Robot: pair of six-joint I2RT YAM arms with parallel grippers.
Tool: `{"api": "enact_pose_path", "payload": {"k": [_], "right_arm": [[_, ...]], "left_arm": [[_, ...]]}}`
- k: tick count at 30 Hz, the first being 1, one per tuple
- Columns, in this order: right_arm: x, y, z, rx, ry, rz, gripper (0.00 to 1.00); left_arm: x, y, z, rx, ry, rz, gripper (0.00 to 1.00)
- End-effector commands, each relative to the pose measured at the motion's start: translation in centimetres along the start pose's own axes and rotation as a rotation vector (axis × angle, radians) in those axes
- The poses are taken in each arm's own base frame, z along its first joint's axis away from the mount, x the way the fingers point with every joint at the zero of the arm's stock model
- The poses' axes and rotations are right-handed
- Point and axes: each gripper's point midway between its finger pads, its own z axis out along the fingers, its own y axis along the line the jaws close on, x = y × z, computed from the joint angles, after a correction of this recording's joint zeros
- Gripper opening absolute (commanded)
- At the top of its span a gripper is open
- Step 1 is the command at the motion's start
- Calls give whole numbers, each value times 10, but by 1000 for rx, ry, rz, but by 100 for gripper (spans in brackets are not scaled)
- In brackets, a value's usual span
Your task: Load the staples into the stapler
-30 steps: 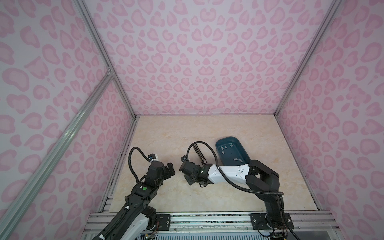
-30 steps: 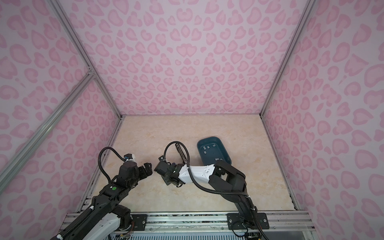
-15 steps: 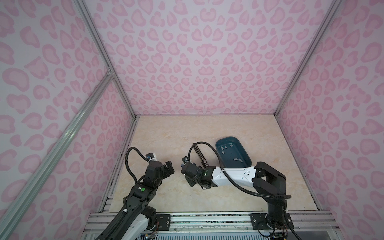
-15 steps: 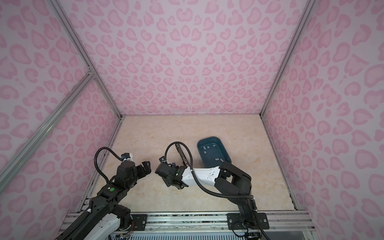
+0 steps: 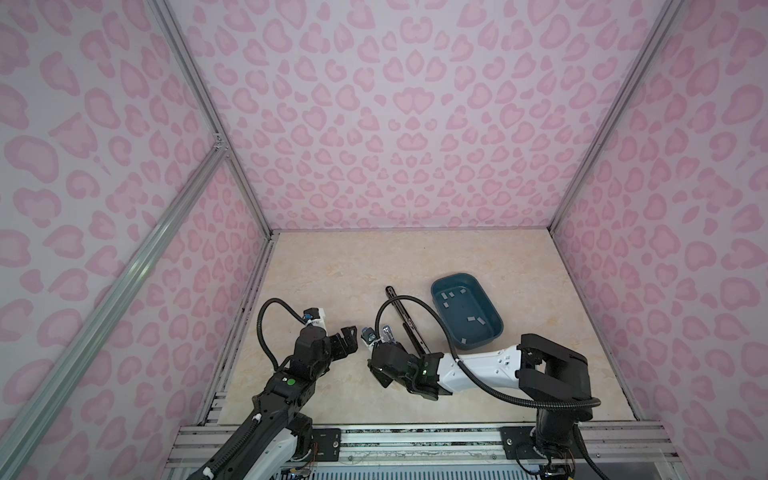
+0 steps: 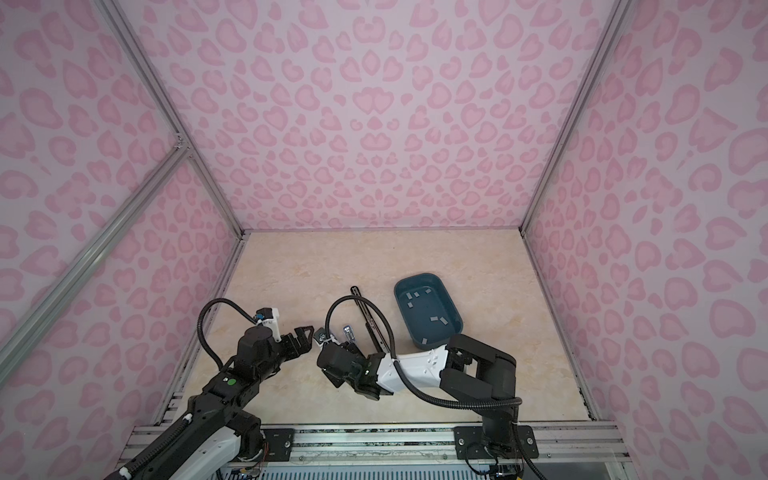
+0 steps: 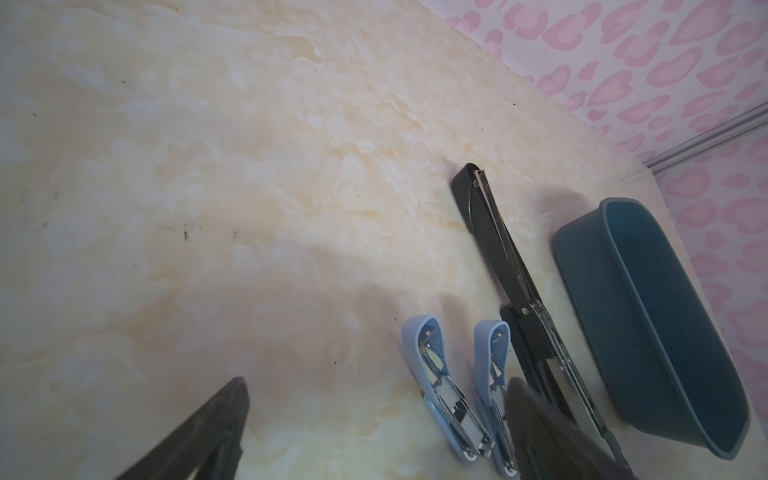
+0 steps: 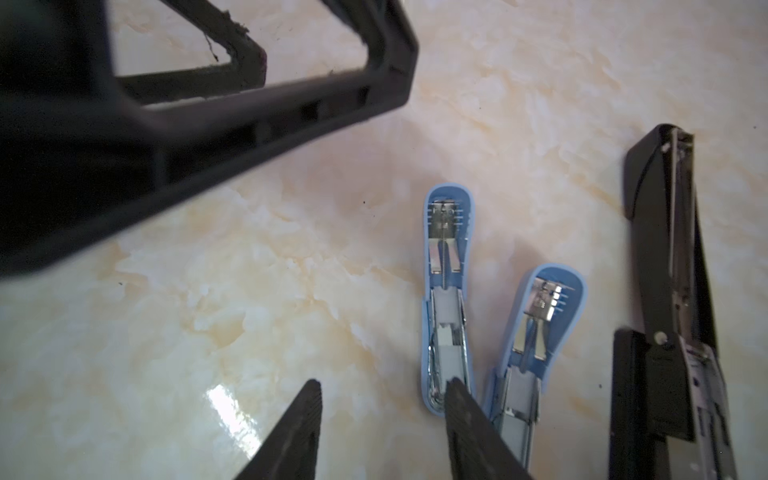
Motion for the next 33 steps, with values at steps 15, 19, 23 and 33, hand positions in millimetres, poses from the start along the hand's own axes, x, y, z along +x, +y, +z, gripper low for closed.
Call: {"api": "enact_pose_path", "payload": {"k": [15, 19, 23, 33], "right_arm": [[21, -11, 29, -37, 57, 41, 48], [26, -13, 35, -23, 79, 48, 45], [30, -18, 39, 8, 90, 48, 44], [23, -2, 38, -17, 80, 32, 34]], "left_arm": [[-8, -14, 27, 78, 47, -34, 97], [-10, -13, 26, 68, 49, -16, 97], [-7, -12, 29, 69, 62, -20, 97], [-6, -10, 33, 51, 70, -17, 97]]}}
